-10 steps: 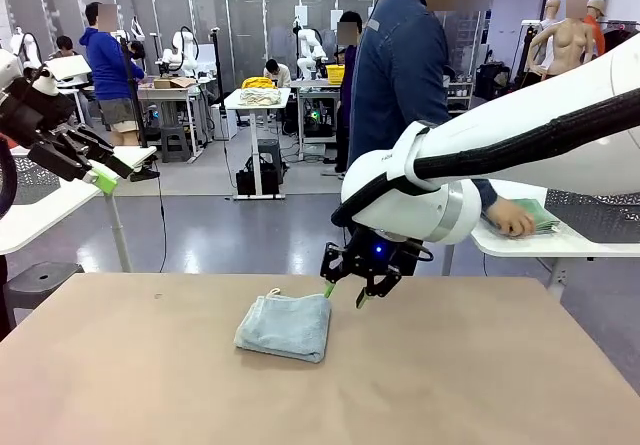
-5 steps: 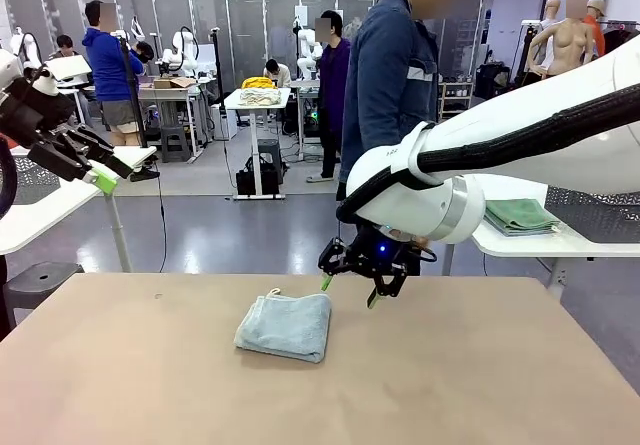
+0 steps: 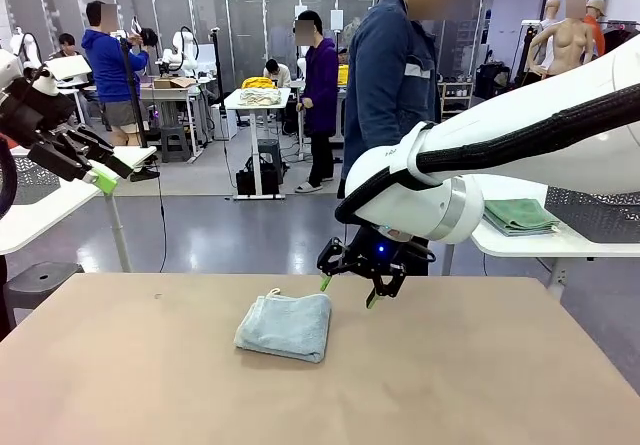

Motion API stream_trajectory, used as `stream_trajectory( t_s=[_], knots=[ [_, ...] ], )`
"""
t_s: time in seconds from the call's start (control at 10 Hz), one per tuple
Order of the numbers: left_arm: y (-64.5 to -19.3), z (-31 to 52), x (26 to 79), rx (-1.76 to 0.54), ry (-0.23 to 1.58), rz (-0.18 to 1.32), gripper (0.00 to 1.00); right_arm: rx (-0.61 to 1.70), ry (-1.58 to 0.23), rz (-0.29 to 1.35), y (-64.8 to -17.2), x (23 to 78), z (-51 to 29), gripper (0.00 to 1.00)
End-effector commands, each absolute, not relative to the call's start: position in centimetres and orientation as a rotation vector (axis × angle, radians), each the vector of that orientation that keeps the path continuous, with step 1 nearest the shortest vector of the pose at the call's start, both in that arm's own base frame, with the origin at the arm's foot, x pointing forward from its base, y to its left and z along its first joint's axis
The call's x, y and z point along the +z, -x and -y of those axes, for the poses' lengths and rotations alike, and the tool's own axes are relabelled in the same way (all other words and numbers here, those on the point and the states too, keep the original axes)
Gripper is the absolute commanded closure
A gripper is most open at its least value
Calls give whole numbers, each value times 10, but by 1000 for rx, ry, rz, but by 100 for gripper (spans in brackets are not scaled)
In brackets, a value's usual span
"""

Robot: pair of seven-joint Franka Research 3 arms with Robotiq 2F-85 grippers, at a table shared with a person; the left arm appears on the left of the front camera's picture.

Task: Fold the towels and place them in the basket.
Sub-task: When a person lays out a Towel with hook on the table, fold it in half twice, then place the folded Towel with hook on the right side of the table.

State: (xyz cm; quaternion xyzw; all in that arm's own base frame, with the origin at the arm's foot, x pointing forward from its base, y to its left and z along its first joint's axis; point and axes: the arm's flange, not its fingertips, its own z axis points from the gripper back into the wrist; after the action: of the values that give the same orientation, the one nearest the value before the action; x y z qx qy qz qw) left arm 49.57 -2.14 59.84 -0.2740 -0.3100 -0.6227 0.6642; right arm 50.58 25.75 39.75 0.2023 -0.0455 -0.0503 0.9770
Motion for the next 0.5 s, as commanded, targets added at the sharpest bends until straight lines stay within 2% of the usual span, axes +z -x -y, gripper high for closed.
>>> stream_trajectory(
  t_s=[0.0,0.4],
  knots=[
    [-493,22,598,-1408,618,709,22,-103,-408,92,-506,398,-257,0],
    [-493,22,598,-1408,618,709,22,-103,-408,92,-506,398,-257,0]
  ],
)
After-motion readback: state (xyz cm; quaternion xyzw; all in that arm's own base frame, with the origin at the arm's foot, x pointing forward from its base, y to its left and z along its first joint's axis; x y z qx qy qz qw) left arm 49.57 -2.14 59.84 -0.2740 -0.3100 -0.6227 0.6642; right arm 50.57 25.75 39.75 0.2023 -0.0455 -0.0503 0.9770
